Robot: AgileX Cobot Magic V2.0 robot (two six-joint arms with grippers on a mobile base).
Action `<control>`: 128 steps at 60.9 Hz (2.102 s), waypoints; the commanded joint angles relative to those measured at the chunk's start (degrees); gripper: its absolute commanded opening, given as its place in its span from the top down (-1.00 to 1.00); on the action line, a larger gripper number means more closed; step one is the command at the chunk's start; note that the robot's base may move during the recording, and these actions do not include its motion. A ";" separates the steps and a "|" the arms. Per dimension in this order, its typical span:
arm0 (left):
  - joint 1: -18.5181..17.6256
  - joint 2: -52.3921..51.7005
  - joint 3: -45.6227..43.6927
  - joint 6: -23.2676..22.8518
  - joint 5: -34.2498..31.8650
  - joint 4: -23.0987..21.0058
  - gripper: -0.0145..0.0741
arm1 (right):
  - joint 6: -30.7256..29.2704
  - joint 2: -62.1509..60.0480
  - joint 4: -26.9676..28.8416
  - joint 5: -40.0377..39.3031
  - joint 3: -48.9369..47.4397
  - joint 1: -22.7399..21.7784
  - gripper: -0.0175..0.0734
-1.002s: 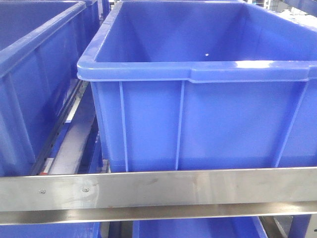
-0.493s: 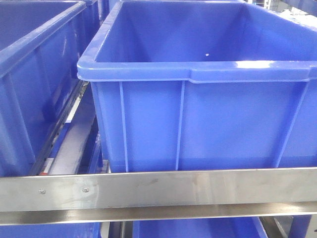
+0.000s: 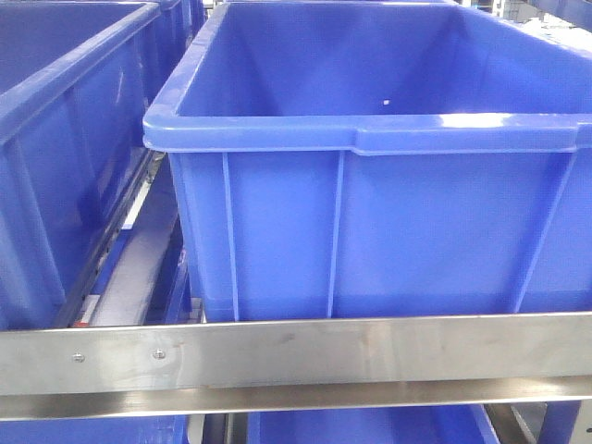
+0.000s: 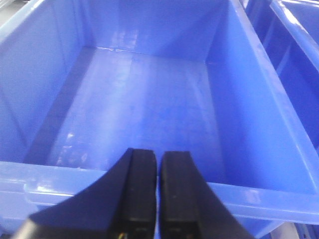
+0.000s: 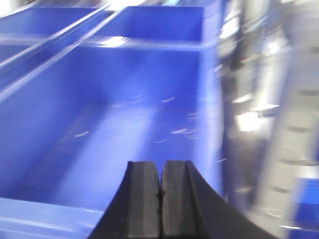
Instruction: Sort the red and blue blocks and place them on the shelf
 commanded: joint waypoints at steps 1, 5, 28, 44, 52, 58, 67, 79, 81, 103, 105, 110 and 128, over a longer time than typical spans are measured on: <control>-0.10 0.31 -1.72 -0.04 -3.96 0.30 0.36 | -0.58 -4.21 -1.01 -4.20 1.75 -2.81 0.49; -0.10 0.31 -1.72 -0.04 -3.96 0.30 0.36 | -0.58 -7.44 -0.94 -4.20 4.66 -4.38 0.49; -0.10 0.31 -1.72 -0.04 -3.96 0.30 0.36 | -0.45 -18.67 -0.72 -5.43 17.39 -6.76 0.49; -0.10 0.42 -1.72 -0.04 -3.96 0.30 0.36 | -0.25 -18.67 -0.72 -5.55 17.75 -6.76 0.49; -0.10 0.42 -1.72 -0.04 -3.96 0.30 0.36 | -0.25 -18.67 -0.72 -5.47 17.75 -6.76 0.49; -0.10 0.42 -1.72 -0.04 -3.96 0.30 0.36 | -0.25 -18.67 -0.72 -5.47 17.75 -6.76 0.49; -0.10 0.42 -1.72 -0.04 -3.96 0.30 0.36 | -0.25 -18.67 -0.72 -5.47 17.75 -6.76 0.49; -0.10 0.42 -1.72 -0.04 -3.96 0.30 0.36 | -0.25 -18.67 -0.72 -5.47 17.75 -6.76 0.49; -0.10 0.42 -1.72 -0.04 -3.96 0.30 0.36 | -0.25 -18.67 -0.72 -5.47 17.75 -6.76 0.49; -0.10 0.42 -1.72 -0.04 -3.96 0.30 0.36 | -0.25 -18.67 -0.72 -5.47 17.75 -6.76 0.49; -0.10 0.42 -1.72 -0.04 -3.96 0.30 0.36 | -0.25 -18.67 -0.72 -5.47 17.75 -6.76 0.49; -0.10 0.42 -1.72 -0.04 -3.96 0.30 0.36 | -0.25 -18.67 -0.72 -5.47 17.75 -6.76 0.49; -0.10 0.42 -1.72 -0.04 -3.96 0.30 0.36 | -0.25 -18.67 -0.72 -5.47 17.75 -6.76 0.49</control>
